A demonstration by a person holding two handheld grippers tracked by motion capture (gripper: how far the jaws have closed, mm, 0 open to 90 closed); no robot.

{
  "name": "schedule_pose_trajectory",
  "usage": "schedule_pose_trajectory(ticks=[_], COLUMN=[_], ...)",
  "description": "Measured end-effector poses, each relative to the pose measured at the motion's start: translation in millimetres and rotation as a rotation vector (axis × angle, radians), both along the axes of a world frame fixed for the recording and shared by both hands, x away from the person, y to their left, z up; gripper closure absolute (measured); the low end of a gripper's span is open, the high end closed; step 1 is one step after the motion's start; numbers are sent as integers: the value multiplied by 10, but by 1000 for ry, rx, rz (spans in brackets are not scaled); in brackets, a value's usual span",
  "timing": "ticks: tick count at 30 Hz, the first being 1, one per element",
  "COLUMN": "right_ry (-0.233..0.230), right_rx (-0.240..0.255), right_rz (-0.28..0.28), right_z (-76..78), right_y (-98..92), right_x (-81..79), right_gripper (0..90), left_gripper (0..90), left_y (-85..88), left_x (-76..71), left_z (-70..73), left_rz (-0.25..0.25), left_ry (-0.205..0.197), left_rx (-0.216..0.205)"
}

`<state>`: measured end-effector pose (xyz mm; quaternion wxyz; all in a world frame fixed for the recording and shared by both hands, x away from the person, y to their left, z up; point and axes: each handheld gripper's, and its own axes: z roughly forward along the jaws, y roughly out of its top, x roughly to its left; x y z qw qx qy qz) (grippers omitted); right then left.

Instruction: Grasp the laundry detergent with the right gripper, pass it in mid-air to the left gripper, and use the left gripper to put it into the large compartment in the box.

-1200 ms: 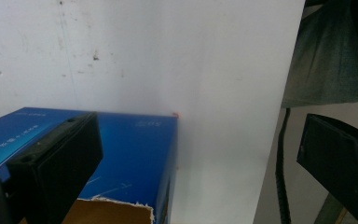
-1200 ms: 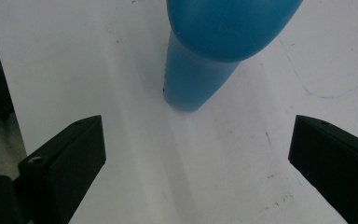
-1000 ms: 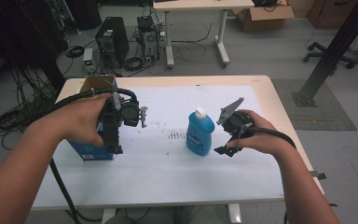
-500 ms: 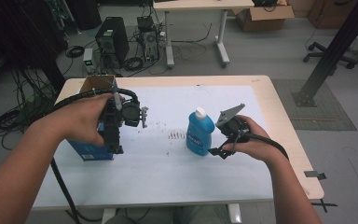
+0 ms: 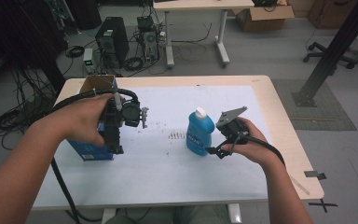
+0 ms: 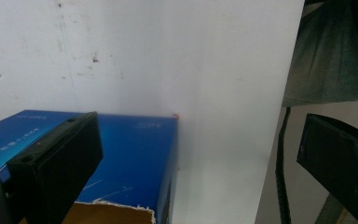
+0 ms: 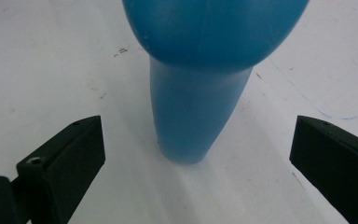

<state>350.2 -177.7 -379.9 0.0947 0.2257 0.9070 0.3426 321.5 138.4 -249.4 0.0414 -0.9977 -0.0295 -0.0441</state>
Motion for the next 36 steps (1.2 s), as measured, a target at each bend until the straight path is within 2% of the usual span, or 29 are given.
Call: schedule_pose_trajectory(ticks=[8, 13, 19, 36], right_ry=[-15, -23, -37, -71], right_rx=[42, 51, 86, 143], right_rz=[-22, -26, -39, -71], right_z=[-82, -110, -165, -285], right_y=[7, 12, 13, 64], right_x=[15, 21, 24, 30], right_gripper=[31, 31, 29, 25], left_gripper=[5, 5, 5, 5], left_y=[-6, -18, -26, -62], left_x=[-5, -5, -9, -15], left_z=[4, 10, 2, 9], left_rz=[-3, -14, -7, -7], left_ry=[-2, -2, -1, 2], left_rx=[-4, -1, -5, 5])
